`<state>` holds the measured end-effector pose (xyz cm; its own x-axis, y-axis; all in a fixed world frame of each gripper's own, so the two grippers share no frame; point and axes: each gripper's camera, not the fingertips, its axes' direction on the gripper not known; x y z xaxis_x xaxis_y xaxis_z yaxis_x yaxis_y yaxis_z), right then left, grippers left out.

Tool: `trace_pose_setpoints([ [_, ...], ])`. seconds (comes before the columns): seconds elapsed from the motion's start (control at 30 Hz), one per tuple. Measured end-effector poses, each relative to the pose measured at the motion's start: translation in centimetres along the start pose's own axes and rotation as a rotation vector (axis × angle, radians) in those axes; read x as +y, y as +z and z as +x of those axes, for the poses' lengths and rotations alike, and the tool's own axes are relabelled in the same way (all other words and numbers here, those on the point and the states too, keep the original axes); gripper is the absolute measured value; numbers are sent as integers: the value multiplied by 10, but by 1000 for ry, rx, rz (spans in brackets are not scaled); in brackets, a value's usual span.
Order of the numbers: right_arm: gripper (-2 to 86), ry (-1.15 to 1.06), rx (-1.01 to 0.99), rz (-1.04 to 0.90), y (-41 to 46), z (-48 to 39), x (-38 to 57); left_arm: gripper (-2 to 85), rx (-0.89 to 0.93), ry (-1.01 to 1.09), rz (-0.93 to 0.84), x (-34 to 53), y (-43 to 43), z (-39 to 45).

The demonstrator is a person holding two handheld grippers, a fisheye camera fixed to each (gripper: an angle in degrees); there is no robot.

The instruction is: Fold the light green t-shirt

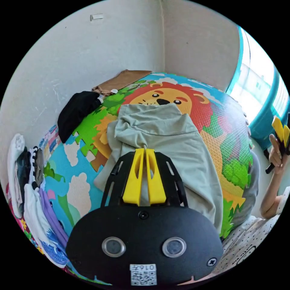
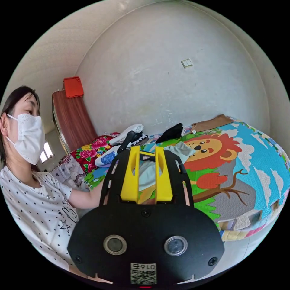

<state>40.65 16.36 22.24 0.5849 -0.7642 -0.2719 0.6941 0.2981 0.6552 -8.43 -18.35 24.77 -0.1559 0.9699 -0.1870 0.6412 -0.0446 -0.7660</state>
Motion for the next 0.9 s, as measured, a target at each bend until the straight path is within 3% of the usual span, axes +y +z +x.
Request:
trace_pose_setpoints([
  [0.07, 49, -68, 66, -76, -5, -13, -11, -7, -28, 0, 77, 21, -34, 6],
  [0.2, 46, -174, 228, -228, 9, -36, -31, -9, 201, -52, 463, 115, -148, -11],
  [0.3, 58, -274, 355, -272, 37, -59, -41, -9, 313, -22, 602, 202, -210, -18],
  [0.37, 84, -353, 416, -320, 70, -76, -47, -10, 267, -20, 583, 256, -236, -16],
  [0.47, 128, -409, 443, -402, 118, -92, -56, -10, 57, -68, 510, 344, -265, -4],
  [0.6, 132, -489, 294, -474, 173, -112, -67, -10, -140, -223, 488, 448, -290, -3],
  [0.73, 133, -518, 150, -555, 242, -130, -92, -9, -79, -338, 541, 510, -304, -21],
  [0.9, 125, -447, 188, -690, 304, -131, -116, 0, 85, -396, 488, 542, -257, -48],
])
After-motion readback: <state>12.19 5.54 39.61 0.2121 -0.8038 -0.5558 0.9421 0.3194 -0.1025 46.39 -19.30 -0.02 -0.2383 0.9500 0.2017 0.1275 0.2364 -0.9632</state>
